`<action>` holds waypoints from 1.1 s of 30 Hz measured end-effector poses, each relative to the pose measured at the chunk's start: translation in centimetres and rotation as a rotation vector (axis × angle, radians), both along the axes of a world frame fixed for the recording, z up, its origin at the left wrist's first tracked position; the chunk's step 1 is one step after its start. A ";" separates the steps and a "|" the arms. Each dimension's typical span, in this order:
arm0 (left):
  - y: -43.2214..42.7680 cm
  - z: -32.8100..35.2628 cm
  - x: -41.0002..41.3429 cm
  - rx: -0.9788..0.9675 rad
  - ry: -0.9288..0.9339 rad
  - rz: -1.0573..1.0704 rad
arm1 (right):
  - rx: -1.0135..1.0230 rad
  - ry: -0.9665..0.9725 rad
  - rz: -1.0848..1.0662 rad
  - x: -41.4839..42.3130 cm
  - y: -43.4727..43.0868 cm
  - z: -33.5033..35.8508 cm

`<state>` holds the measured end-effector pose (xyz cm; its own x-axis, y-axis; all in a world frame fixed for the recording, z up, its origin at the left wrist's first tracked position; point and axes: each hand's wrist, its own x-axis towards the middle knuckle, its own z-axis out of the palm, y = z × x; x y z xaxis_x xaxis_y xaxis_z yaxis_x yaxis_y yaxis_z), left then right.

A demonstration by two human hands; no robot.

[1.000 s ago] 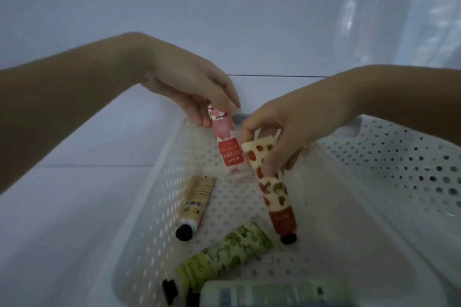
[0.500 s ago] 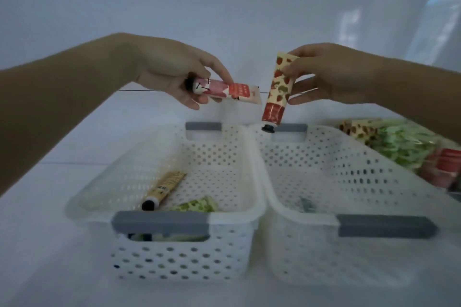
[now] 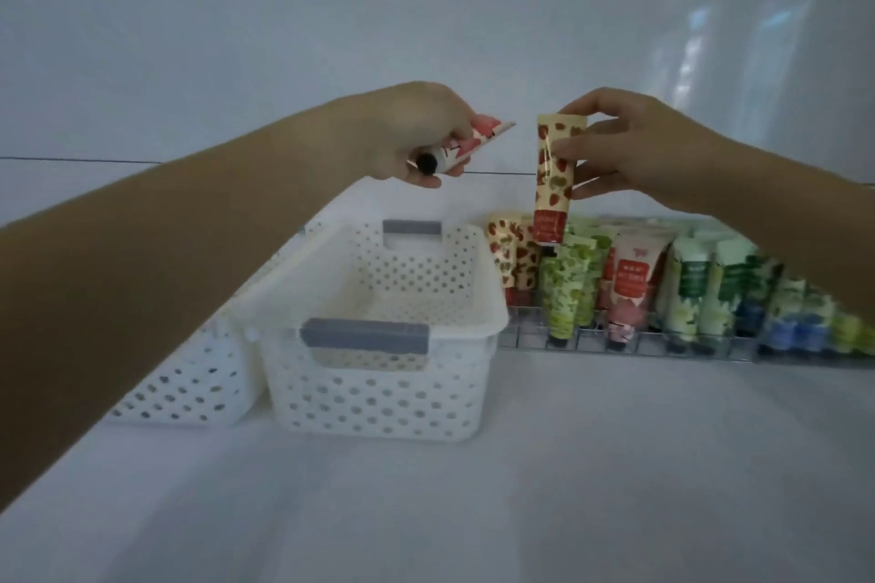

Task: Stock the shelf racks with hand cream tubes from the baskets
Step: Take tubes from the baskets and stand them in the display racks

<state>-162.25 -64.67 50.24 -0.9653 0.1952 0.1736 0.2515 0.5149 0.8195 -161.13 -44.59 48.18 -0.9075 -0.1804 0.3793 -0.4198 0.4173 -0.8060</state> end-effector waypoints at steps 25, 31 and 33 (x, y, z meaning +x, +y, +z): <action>5.6 -6.2 1.1 -0.140 -0.003 0.115 | 0.636 0.245 -0.128 -3.9 0.5 -5.6; 4.5 -6.2 0.7 0.009 0.004 0.140 | 0.732 0.254 -0.155 -4.4 -0.3 -6.1; 4.3 -6.0 0.8 0.011 0.030 0.109 | 0.649 0.261 -0.151 -4.4 0.0 -5.5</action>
<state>-161.49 -60.40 44.23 -0.9751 0.0872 0.2039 0.2186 0.5313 0.8185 -165.52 -44.62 42.70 -0.8347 -0.3231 0.4461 -0.4651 0.8472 -0.2567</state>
